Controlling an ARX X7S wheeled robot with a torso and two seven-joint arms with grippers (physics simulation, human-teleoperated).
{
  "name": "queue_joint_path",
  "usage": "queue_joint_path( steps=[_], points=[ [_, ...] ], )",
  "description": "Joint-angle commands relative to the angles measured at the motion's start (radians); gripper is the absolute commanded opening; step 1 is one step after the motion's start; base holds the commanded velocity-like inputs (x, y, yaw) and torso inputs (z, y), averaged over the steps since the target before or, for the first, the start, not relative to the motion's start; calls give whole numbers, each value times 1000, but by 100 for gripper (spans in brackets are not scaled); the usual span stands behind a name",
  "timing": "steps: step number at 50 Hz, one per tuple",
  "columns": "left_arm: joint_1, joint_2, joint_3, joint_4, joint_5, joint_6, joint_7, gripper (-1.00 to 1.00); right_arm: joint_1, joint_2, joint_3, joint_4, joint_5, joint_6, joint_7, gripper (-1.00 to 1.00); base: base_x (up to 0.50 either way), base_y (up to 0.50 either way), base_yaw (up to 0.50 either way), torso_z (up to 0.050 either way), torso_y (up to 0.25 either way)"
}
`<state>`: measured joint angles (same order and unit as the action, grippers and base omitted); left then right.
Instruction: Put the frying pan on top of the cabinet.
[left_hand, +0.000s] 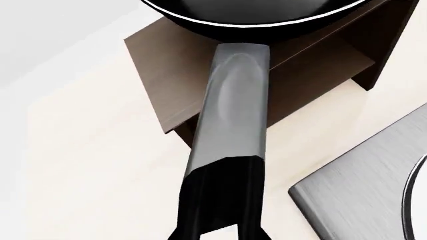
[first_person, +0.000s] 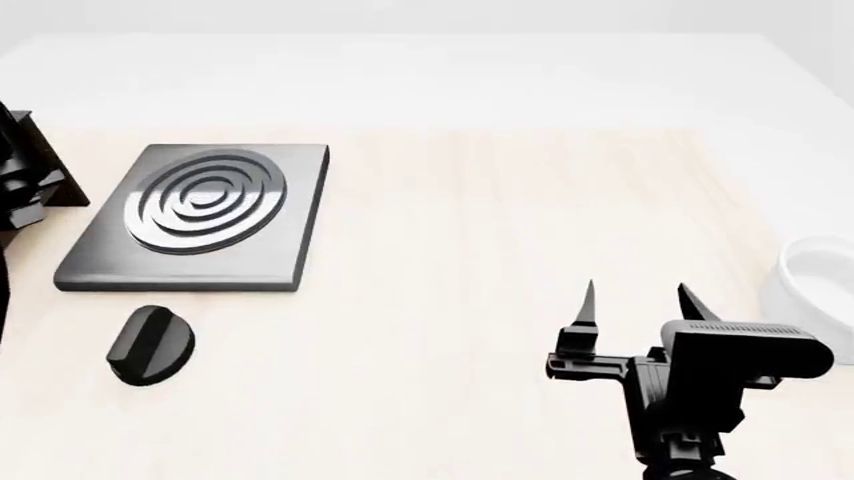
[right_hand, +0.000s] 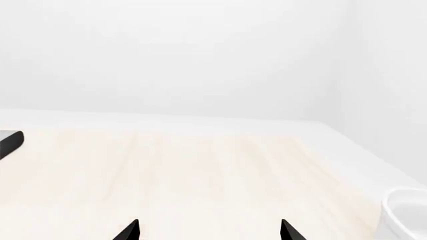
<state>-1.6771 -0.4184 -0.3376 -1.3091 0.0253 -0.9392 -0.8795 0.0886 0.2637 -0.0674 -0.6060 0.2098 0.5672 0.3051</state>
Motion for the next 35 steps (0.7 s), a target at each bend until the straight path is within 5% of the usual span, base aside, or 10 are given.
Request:
queue_joint_path(
  steps=[1, 14, 15, 35],
  points=[
    [-6, -10, 55, 0, -25, 43, 26, -100, -2, 3, -5, -1, 4, -4, 4, 100, 11, 0, 0, 0, 0],
    [-5, -11, 33, 0, -30, 51, 40, -100, -3, 8, -8, 0, 8, -7, 7, 100, 3, 2, 0, 0, 0],
    [-7, -10, 35, 0, -30, 60, 57, 100, -3, 8, -8, 0, 9, -6, 7, 100, 0, 3, 0, 0, 0],
    [-22, -5, 57, 0, -23, 76, 91, 100, -1, 14, -17, 5, 16, -10, 14, 100, 0, 0, 0, 0, 232]
  ],
)
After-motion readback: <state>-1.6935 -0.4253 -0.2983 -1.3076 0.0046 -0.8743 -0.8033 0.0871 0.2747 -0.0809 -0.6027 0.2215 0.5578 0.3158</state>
